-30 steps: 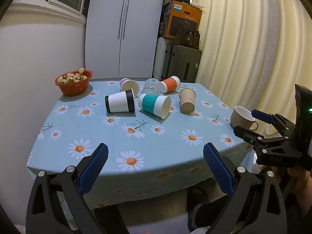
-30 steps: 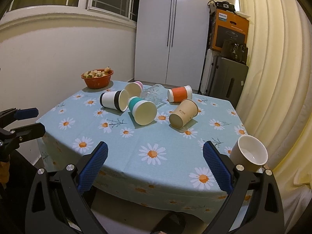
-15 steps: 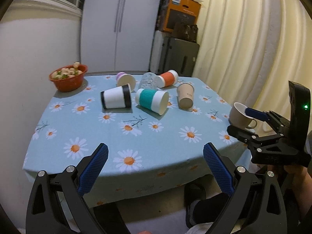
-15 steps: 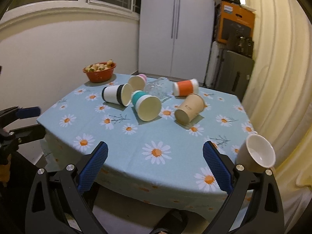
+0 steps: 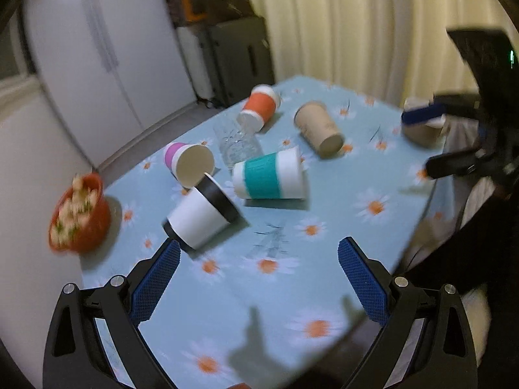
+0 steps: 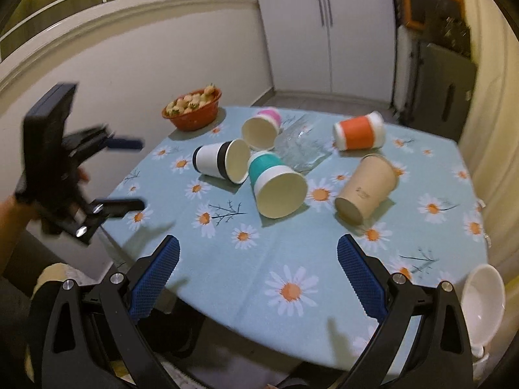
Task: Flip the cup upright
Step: 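Reach the left tool to the black-and-white cup and close around it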
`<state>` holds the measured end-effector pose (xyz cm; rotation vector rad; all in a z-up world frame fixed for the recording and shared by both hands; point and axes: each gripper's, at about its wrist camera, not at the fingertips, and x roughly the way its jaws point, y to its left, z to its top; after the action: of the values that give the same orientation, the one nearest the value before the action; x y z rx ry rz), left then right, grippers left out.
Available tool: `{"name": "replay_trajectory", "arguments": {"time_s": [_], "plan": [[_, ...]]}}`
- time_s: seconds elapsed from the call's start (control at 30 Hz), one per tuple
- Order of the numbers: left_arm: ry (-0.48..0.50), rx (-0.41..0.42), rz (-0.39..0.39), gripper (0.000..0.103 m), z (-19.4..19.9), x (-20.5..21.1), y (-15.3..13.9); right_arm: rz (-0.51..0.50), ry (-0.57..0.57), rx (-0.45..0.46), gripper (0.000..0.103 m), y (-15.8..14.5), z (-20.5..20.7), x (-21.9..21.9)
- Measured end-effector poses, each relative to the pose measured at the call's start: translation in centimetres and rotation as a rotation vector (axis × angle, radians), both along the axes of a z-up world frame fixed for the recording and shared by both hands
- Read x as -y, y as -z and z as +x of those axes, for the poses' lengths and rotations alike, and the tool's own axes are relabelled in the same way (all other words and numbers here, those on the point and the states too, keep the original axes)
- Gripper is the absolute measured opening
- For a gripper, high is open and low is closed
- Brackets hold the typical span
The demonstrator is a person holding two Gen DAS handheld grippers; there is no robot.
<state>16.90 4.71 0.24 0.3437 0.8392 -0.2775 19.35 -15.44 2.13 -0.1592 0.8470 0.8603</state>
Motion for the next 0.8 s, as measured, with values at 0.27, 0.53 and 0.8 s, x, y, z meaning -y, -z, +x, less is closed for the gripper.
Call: {"name": "replay_trajectory", "arguments": {"time_s": [0.27, 0.53, 0.8], "plan": [[0.234, -0.134, 0.210, 0.095, 7.7, -1.7, 3.6, -0.043, -0.060, -0.093, 0.097, 2.5, 3.6, -2.2], [0.351, -0.249, 0.317, 0.095, 12.4, -1.8, 7.0, -0.039, -0.075, -0.167, 0.097, 4.5, 5.3, -2.2], [0.372, -0.324, 0.322, 0.073, 14.5, -2.3, 8.6, -0.011, -0.100, -0.169, 0.097, 4.1, 5.2, -2.2]]}}
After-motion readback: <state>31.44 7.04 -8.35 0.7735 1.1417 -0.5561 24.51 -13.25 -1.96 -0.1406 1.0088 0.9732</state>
